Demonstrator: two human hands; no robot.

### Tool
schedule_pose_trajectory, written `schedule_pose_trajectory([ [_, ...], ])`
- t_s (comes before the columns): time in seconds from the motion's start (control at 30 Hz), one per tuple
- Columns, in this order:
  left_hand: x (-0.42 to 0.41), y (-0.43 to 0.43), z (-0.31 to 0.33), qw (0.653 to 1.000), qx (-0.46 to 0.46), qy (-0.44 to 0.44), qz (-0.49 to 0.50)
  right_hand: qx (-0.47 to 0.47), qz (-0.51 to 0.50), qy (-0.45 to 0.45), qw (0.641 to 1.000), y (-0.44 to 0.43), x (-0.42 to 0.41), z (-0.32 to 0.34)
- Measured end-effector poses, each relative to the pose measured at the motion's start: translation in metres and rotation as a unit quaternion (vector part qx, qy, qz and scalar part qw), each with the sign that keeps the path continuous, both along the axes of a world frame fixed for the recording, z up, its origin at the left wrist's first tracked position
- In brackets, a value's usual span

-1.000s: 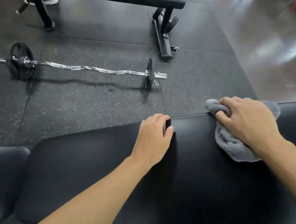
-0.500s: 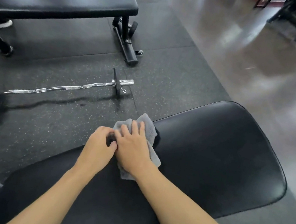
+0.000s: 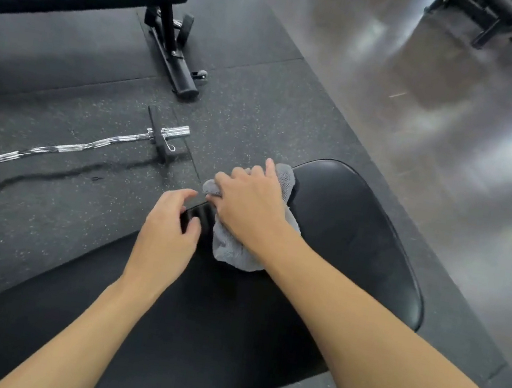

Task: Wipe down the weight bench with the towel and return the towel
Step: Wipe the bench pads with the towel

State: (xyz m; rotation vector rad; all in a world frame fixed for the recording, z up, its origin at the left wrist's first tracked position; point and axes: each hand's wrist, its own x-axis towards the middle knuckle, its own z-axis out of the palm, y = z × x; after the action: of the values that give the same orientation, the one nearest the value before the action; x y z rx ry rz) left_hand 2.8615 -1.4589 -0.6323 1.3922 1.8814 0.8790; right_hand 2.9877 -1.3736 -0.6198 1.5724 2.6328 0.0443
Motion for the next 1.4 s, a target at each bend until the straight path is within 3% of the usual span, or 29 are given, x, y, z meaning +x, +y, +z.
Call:
schedule_pose_trajectory([
  [0.23, 0.084, 0.032, 0.027, 0.995, 0.070, 0.042, -0.052, 0.026, -0.053, 0.048, 0.997, 0.022, 0.091, 0.048],
  [0.37, 0.115, 0.029, 0.027, 0.991, 0.082, 0.073, -0.075, -0.098, -0.090, 0.207, 0.969, 0.025, 0.149, 0.068],
  [0.43, 0.126, 0.022, 0.027, 0.990, 0.070, 0.094, -0.077, -0.111, -0.081, 0.274, 0.952, 0.010, 0.172, 0.073],
  [0.6, 0.133, 0.004, 0.015, 0.980, 0.041, 0.160, -0.109, -0.078, -0.116, 0.361, 0.922, -0.052, 0.205, 0.063],
  [0.83, 0.124, -0.025, -0.020, 0.966, 0.105, 0.209, -0.114, 0.007, -0.132, 0.424, 0.896, -0.103, 0.217, 0.041],
  [1.13, 0.100, -0.047, -0.044, 0.963, 0.160, 0.183, -0.119, 0.237, -0.036, 0.425, 0.873, -0.165, 0.205, -0.008],
  [1.27, 0.067, -0.082, -0.066, 0.957, 0.159, 0.191, -0.149, 0.229, 0.098, 0.230, 0.941, -0.217, 0.184, -0.059],
  [1.33, 0.046, -0.102, -0.078, 0.953, 0.156, 0.199, -0.166, 0.212, 0.164, 0.153, 0.951, -0.241, 0.166, -0.085],
  [1.4, 0.022, -0.122, -0.092, 0.954, 0.144, 0.193, -0.179, 0.233, 0.171, 0.132, 0.948, -0.250, 0.148, -0.096],
])
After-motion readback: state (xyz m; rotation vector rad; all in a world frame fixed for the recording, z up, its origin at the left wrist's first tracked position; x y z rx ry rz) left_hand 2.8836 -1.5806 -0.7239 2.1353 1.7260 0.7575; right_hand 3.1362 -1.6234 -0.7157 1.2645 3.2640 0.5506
